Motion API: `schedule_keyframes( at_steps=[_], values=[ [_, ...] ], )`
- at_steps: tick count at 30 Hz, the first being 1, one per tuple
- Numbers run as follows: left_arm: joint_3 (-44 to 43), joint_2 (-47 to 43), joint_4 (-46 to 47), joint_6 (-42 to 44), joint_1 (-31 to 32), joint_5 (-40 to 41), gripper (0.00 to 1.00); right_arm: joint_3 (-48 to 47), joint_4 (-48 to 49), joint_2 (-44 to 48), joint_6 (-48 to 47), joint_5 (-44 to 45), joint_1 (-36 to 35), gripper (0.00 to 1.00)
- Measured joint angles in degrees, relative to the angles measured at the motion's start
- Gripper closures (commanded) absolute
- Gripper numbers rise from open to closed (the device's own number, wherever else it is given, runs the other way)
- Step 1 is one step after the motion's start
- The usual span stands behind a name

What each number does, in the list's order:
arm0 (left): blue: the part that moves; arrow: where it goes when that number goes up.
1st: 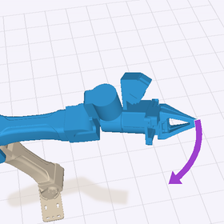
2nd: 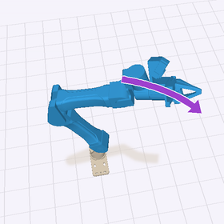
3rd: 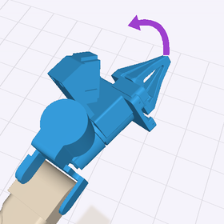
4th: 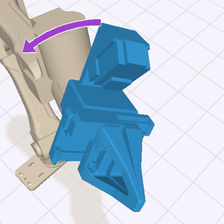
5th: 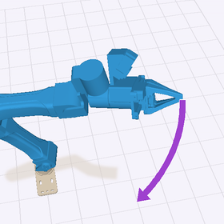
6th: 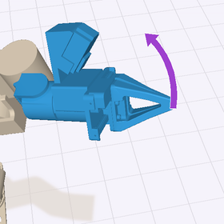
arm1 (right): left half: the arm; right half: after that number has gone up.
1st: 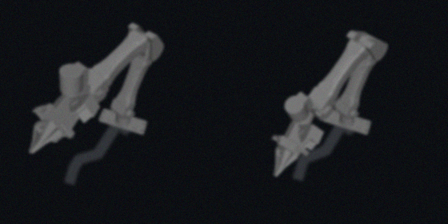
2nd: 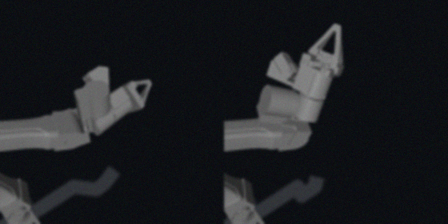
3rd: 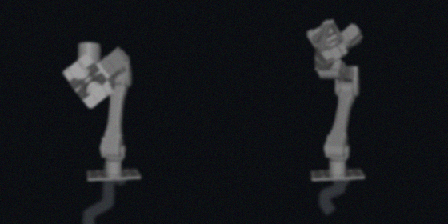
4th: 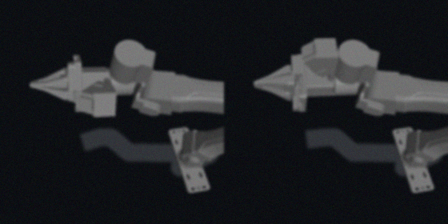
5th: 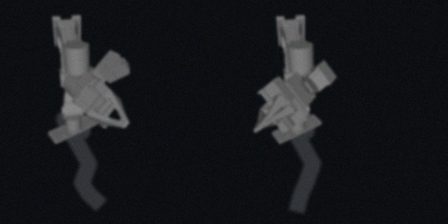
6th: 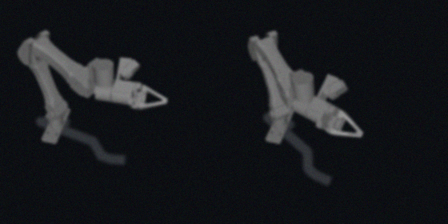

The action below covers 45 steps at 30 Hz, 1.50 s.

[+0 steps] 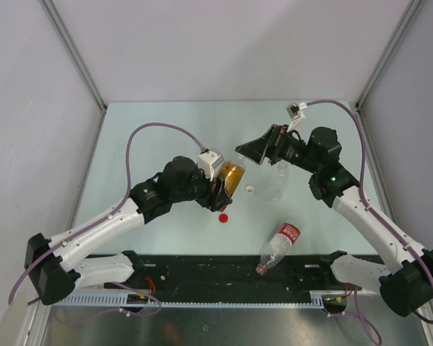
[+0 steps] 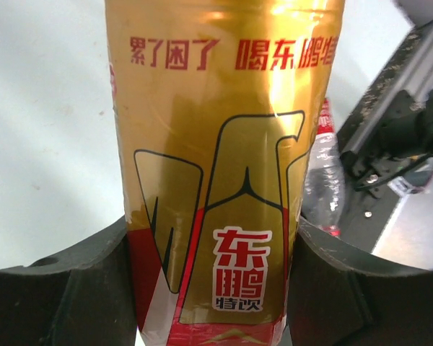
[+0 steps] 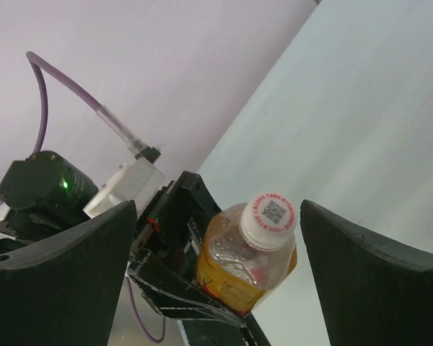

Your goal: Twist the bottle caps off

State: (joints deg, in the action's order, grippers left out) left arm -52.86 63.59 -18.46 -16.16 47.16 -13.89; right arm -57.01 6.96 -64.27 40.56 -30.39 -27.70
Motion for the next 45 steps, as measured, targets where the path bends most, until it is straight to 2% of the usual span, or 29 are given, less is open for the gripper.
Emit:
schedule_keyframes(
  at_steps=[10, 16, 23, 27, 38, 45],
  values=[
    [-2.4, 1.2, -9.7, 2.3, 9.0, 22.6, 0.77, -0.1, -4.8, 1.2, -1.9, 4.3, 0.3, 0.01],
    [-5.3, 3.2, -13.4, 2.9, 14.6, 36.5, 0.78, -1.7, -8.3, -0.5, -2.9, 5.9, -0.5, 0.02],
    [-7.8, 7.6, -17.0, 3.1, 18.3, 46.9, 0.86, -3.2, -10.1, -2.9, -3.1, 6.0, -1.7, 0.23],
    [-8.6, 8.5, -18.6, 3.1, 18.7, 50.1, 0.86, -3.6, -10.4, -4.0, -2.6, 6.0, -1.8, 0.31],
    [-9.5, 8.5, -19.6, 3.1, 19.1, 52.7, 0.87, -4.0, -11.5, -8.0, -0.8, 5.4, -1.8, 0.36],
    [-9.5, 8.5, -19.9, 3.1, 19.3, 52.7, 0.87, -4.1, -10.1, -9.1, 1.3, 3.8, -1.8, 0.48]
  ],
)
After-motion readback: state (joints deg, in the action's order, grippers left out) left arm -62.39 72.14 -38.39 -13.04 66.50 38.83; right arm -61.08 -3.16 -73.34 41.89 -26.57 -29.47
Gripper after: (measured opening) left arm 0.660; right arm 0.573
